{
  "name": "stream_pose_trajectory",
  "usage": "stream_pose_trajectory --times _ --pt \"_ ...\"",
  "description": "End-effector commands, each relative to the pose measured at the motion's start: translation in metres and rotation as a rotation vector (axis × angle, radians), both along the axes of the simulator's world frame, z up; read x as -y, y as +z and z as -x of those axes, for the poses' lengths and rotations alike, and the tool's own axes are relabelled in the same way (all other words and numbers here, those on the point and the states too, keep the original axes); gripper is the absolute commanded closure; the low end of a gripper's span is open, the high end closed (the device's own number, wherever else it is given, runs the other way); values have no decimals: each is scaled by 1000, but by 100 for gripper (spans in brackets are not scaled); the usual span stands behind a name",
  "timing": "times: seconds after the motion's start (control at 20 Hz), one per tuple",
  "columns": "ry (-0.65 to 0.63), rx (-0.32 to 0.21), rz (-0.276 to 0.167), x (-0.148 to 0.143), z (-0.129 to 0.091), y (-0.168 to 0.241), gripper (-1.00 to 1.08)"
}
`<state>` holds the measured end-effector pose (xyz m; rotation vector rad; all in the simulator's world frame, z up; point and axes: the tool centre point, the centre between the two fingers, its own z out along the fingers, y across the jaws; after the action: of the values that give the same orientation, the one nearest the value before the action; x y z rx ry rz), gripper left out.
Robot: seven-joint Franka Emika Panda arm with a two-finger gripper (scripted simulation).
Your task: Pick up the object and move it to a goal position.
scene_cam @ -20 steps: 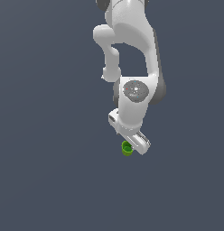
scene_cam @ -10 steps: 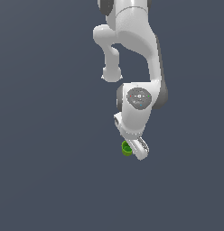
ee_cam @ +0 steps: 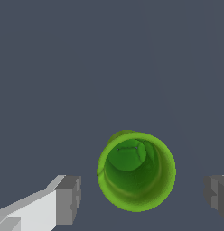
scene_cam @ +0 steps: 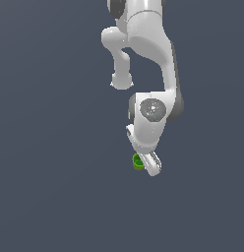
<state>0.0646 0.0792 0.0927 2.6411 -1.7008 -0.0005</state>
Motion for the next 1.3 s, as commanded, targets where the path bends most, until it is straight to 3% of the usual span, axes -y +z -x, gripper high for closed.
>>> stream_pose_trajectory --times 0.0,0.85,0.9,1.25 --pt "0 0 0 0 0 0 -92" --pt "-5 0 0 0 0 -50 -92" --pt "-5 0 0 0 0 -50 108" --pt "-5 0 0 0 0 -50 108"
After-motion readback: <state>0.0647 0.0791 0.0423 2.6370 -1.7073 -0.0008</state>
